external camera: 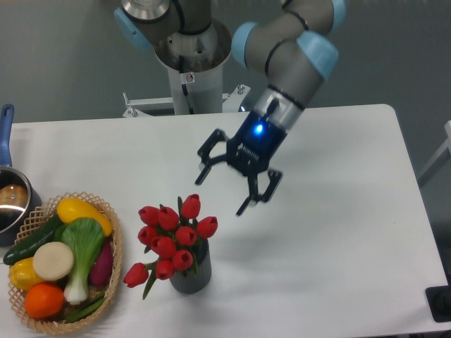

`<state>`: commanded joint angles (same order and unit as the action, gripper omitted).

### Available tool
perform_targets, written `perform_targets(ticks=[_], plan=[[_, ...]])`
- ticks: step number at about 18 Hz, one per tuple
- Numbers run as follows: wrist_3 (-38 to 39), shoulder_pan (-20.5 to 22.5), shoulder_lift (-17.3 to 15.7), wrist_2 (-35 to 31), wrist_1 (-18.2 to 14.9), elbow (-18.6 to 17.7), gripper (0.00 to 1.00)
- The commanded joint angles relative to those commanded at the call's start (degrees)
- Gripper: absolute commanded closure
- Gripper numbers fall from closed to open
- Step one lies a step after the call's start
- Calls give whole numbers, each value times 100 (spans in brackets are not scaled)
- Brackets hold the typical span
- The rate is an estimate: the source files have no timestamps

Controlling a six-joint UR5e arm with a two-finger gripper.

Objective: Pick up the flowers from the vase
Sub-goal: 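Lower the gripper around the tulip stems above the vase rim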

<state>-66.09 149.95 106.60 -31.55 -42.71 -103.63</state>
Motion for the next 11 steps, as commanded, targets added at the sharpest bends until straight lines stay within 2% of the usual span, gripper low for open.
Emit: perform_targets(ticks=[6,11], plan=[[-9,-290,431,17,35,317,0],[-9,-405,475,35,44,308,0]])
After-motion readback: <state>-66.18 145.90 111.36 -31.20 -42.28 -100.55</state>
